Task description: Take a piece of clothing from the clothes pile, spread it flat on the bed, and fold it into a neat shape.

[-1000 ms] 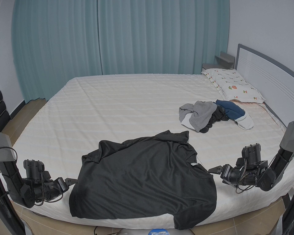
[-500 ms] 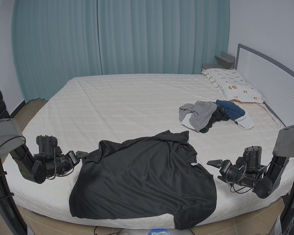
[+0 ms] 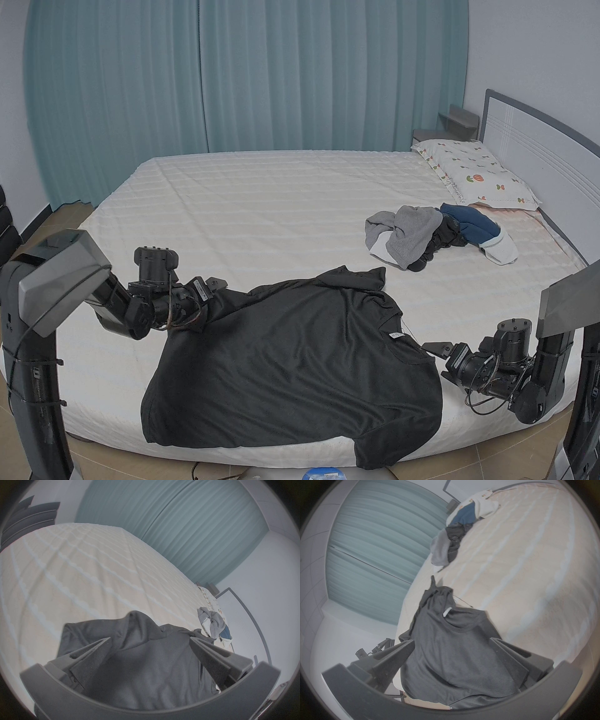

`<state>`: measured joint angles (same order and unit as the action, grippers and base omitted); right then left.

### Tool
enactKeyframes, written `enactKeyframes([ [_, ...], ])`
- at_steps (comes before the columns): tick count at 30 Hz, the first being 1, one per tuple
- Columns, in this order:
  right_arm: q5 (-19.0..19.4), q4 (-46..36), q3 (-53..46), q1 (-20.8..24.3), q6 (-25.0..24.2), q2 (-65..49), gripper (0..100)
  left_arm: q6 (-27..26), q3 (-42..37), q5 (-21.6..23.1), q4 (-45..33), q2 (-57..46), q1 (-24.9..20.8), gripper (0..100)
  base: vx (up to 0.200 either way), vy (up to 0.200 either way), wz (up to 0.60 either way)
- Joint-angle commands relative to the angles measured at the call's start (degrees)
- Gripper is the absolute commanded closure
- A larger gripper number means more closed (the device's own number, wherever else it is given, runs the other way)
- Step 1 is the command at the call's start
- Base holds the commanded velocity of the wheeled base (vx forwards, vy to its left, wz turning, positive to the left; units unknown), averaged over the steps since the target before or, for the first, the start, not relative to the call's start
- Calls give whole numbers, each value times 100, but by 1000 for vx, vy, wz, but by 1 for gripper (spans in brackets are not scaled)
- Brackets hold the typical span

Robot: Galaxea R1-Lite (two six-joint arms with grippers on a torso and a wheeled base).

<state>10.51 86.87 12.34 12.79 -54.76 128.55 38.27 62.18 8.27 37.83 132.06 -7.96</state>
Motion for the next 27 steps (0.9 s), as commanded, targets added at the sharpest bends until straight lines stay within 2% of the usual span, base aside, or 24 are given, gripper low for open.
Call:
enactKeyframes([
  [1,30,199,14,-110,-184,592,0,-39,57,-238,366,505,-259,0,0,0,0],
  [5,48,278,-3,-119,-571,531,0,-267,-57,-422,638,619,-311,0,0,0,0],
  [9,30,278,-12,-66,-553,557,0,-320,4,-897,814,707,-311,0,0,0,0],
  [12,39,278,-30,-66,-553,557,0,-373,-5,-976,893,733,-303,0,0,0,0],
  [16,39,278,-30,-66,-553,557,0,-663,13,-1055,1025,874,-267,0,0,0,0],
  [21,48,278,-38,-57,-527,557,0,-1260,-22,-1521,1543,1208,-267,0,0,0,0],
  [25,48,278,-38,-57,-509,557,0,-1524,-57,-1591,1702,1305,-267,0,0,0,0],
  [26,48,278,-38,-57,-509,557,0,-1541,-48,-1600,1719,1340,-267,100,0,0,0],
  [27,48,278,-38,-57,-509,557,0,-1541,-48,-1600,1719,1349,-267,100,0,0,0],
])
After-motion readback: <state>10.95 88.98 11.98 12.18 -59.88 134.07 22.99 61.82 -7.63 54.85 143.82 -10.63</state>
